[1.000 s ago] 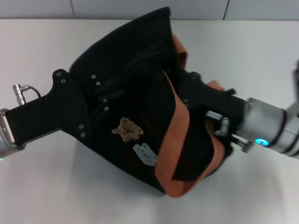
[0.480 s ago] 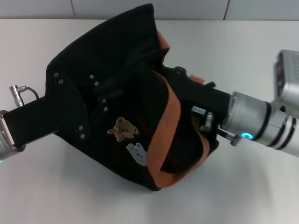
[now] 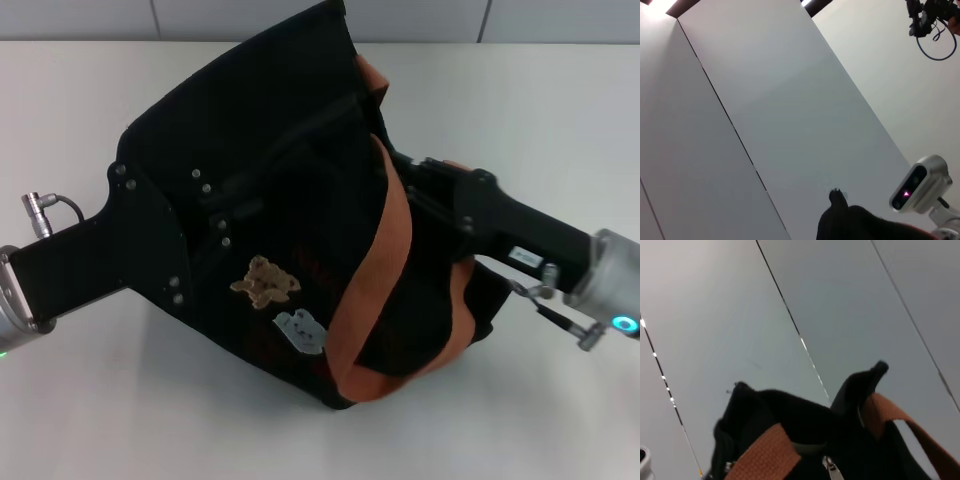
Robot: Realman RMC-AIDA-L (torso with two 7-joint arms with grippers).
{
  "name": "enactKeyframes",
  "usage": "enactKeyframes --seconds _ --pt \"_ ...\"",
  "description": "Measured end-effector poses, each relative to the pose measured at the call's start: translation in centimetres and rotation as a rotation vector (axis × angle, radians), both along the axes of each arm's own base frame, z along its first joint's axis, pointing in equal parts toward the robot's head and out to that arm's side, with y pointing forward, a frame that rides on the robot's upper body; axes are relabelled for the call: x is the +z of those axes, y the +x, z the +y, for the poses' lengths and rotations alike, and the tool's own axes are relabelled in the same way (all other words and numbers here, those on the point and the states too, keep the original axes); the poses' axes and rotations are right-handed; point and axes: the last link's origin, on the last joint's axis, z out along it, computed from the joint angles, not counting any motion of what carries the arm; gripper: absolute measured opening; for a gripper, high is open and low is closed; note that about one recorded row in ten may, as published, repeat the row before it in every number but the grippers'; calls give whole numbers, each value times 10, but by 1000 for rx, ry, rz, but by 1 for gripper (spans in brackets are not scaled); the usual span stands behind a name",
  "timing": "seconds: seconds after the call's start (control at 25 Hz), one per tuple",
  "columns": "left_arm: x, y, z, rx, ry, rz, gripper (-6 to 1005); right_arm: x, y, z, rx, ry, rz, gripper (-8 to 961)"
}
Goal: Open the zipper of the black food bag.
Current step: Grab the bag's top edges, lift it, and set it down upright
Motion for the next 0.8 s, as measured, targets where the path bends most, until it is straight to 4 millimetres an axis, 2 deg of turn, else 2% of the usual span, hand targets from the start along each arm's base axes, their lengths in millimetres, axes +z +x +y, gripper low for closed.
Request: enactKeyframes --seconds 0.32,0.8 --pt "-3 2 0 -7 -14 1 93 5 -7 -4 83 -3 11 357" --pt "-10 4 -3 -21 -42 2 93 -4 -24 18 113 1 -49 358"
